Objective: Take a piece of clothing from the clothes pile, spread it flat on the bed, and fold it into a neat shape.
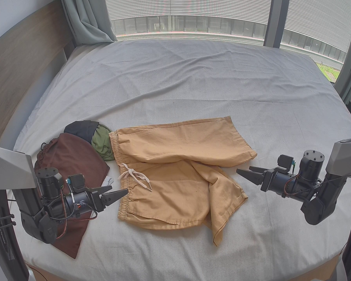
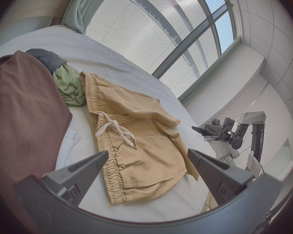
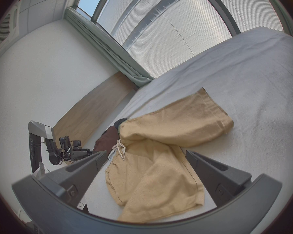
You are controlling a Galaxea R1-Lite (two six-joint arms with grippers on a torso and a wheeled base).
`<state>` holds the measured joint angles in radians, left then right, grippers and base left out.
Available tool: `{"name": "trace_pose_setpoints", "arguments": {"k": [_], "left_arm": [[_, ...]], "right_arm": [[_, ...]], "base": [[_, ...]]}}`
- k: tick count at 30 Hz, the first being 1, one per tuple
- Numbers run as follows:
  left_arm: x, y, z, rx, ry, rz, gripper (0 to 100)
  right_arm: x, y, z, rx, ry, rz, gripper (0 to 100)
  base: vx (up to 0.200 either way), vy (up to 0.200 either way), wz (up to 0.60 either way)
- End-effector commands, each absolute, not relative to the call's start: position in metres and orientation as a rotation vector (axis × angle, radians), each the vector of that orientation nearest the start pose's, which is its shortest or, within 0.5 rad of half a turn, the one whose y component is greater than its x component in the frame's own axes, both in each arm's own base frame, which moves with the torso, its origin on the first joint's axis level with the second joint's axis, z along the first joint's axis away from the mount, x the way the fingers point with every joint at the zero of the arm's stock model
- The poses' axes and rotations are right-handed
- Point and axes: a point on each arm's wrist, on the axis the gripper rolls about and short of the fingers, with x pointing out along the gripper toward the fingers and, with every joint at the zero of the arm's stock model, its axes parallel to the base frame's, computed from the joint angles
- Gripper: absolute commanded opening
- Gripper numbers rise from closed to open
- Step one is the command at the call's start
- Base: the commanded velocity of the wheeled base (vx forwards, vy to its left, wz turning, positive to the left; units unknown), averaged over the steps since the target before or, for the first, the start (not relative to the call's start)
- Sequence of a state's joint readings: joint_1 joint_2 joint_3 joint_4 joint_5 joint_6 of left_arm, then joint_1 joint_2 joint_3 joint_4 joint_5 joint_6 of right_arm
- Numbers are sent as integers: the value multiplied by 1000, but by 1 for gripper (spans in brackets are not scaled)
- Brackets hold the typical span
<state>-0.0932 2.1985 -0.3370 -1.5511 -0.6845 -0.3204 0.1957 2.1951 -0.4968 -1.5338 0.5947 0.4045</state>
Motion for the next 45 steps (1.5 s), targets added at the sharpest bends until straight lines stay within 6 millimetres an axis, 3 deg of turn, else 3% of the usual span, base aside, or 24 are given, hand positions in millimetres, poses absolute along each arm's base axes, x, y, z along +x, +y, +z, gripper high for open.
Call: {"name": "trace_pose_setpoints", "arguments": {"k": [1, 9, 14, 20, 34, 35, 45], "left_arm": [[288, -42, 17, -376, 443, -721, 100], [289, -42, 9, -343, 452, -725, 100], [289, -42, 7, -344, 457, -726, 100], [289, -42, 7, -346, 458, -725, 100], [289, -42, 6, -347, 461, -725, 100], [289, -43, 6, -346, 461, -728, 100], [289, -44, 5, -345, 466, -732, 100]], "right_arm": [[314, 71, 14, 436, 425, 709, 100], [308, 65, -26, 468, 561, 656, 100], [307, 54, -39, 465, 593, 626, 100], [309, 50, -45, 458, 597, 619, 100], [322, 64, -55, 449, 583, 658, 100], [323, 64, -54, 448, 577, 660, 0], [330, 61, -54, 446, 550, 650, 0]], "base": [[0, 0, 0], [0, 0, 0], [0, 0, 0], [0, 0, 0], [0, 0, 0], [0, 0, 0], [0, 0, 0]]}}
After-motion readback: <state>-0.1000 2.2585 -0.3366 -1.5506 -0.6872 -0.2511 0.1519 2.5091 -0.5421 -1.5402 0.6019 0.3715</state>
